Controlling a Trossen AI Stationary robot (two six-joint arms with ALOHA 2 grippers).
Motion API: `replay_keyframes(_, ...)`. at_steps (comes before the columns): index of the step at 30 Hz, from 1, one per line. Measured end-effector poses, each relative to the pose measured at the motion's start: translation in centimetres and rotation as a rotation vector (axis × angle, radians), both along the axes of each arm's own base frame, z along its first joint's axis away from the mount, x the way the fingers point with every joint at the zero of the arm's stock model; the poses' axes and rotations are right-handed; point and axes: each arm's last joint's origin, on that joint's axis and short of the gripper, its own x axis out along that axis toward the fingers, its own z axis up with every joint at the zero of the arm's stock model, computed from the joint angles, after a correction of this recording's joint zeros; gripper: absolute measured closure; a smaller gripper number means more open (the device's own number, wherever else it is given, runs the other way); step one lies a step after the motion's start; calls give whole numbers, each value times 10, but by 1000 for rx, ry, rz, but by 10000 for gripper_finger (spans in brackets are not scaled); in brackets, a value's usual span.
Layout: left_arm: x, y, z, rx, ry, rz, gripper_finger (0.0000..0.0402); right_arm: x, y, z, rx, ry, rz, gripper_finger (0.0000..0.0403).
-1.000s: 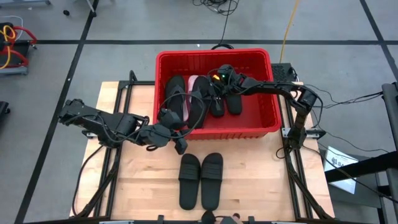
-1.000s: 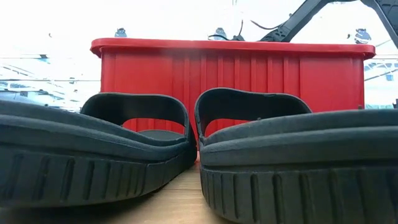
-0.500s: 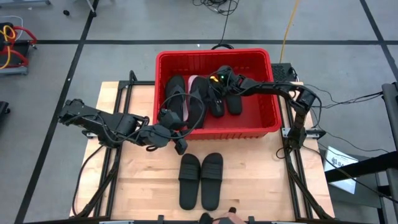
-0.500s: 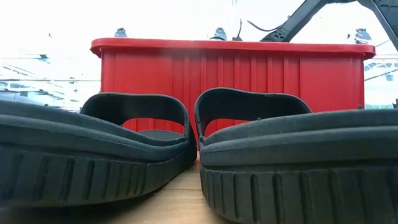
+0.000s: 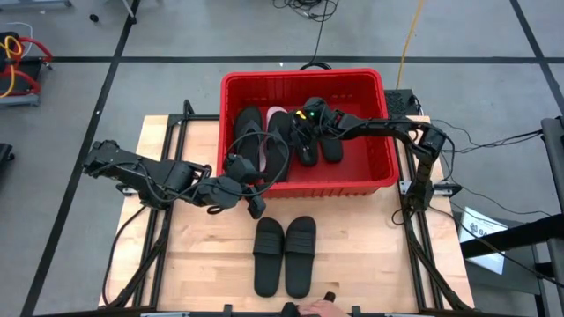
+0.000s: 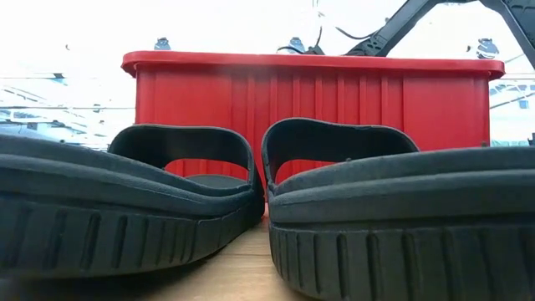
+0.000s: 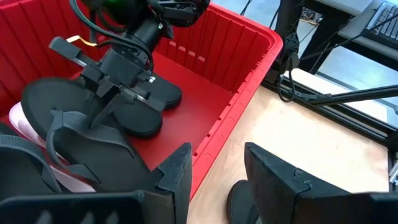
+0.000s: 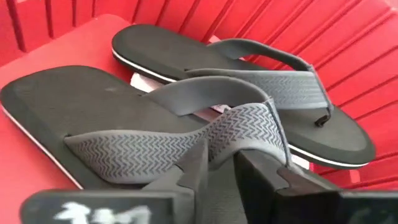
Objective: Pick and place slides into bin
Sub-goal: Put the black slipper into the red bin
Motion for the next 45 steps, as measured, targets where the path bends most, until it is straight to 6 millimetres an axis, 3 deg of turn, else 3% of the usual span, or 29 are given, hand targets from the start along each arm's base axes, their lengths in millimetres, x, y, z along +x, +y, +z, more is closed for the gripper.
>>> replay_keyframes(6, 0, 0, 0, -1, 0, 0, 261, 2, -2, 5, -27, -52, -3, 288)
replay_keyframes(12, 0, 0, 0, -4, -2, 1, 261, 4, -3, 8, 17, -73, -67, 270)
replay_keyframes(17, 0, 0, 0, -3, -2, 1, 261, 3, -8, 6, -59, -33, -220, 270)
replay_keyframes(21, 0, 0, 0, -4, -2, 1, 261, 2, -9, 6, -65, -30, -236, 275)
replay_keyframes(32, 0, -1, 0, -35, -3, -17, 261, 1, -8, 4, 67, -15, -286, 275)
replay_keyframes(39, 0, -1, 0, -35, -4, -17, 261, -1, -11, 2, 165, 6, -478, 271)
replay_keyframes(45, 0, -1, 0, -36, -3, -19, 261, -3, -11, -1, 240, 31, -519, 272)
